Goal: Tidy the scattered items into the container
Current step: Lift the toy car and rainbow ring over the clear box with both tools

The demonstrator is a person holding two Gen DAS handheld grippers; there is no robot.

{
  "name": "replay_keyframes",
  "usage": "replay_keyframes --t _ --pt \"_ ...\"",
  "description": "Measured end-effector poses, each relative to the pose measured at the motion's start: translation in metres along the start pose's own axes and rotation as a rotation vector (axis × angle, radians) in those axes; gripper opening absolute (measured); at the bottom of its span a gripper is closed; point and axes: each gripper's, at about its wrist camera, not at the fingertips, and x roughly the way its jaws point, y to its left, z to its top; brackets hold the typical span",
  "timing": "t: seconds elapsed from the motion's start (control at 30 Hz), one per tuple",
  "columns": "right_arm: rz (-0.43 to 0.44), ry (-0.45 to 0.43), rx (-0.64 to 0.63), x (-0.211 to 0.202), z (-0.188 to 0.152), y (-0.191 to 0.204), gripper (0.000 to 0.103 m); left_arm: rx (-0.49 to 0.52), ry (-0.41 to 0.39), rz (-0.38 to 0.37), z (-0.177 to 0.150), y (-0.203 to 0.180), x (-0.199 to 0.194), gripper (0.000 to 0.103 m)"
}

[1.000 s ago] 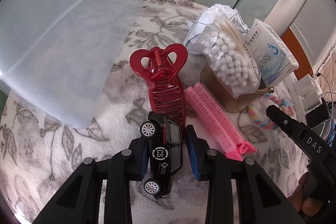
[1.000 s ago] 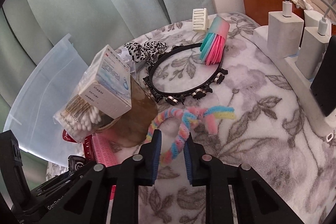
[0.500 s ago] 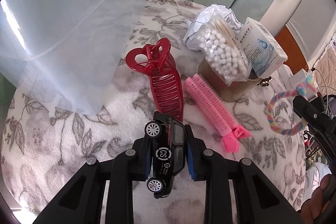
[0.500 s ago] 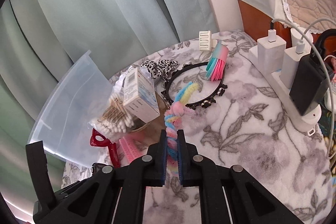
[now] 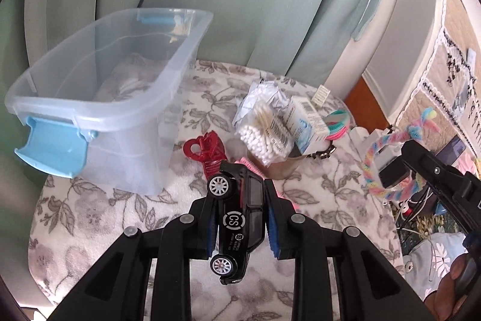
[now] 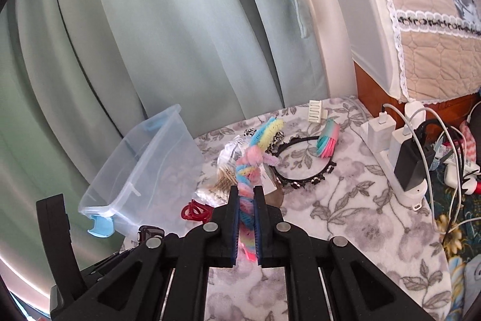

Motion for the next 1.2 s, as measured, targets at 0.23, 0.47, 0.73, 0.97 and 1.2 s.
replay_keyframes --t 0.23,0.47,0.73,0.97,1.2 --pt "0.033 -0.067 -0.057 -0.023 0.019 0.040 0.009 -0.046 -0.150 -0.044 0.037 0.009 -0.040 0.028" --pt "0.079 -0.147 -0.120 -0.038 0.050 0.087 0.009 -0.165 -0.279 -0.080 0.081 0.047 -0.091 0.028" --pt "0.155 -0.254 -0.181 -0.041 0.083 0.153 0.009 -0.368 -0.438 -0.037 0.110 0.111 -0.139 0.028" --pt "0.234 -0.295 -0.229 -0.035 0.076 0.204 0.009 -0.444 -0.461 0.006 0.086 0.145 -0.137 0.028" --pt "0.237 -0.159 -0.273 0.015 0.041 0.222 0.009 -0.455 -0.405 0.005 0.075 0.158 -0.110 0.028"
